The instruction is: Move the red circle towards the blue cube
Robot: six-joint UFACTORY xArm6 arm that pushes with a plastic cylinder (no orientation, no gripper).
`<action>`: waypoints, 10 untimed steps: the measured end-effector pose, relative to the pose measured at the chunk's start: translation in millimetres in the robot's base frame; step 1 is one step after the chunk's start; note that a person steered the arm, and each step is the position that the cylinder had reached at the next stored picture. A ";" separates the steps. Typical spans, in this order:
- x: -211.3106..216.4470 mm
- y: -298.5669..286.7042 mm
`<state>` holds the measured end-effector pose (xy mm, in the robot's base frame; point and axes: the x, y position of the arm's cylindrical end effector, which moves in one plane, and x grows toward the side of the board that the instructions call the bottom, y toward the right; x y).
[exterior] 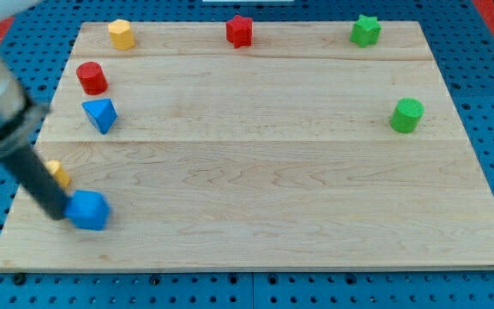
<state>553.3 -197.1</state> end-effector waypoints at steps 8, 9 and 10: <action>-199.5 -90.4; -247.9 -41.5; -245.7 63.4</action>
<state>307.6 -133.7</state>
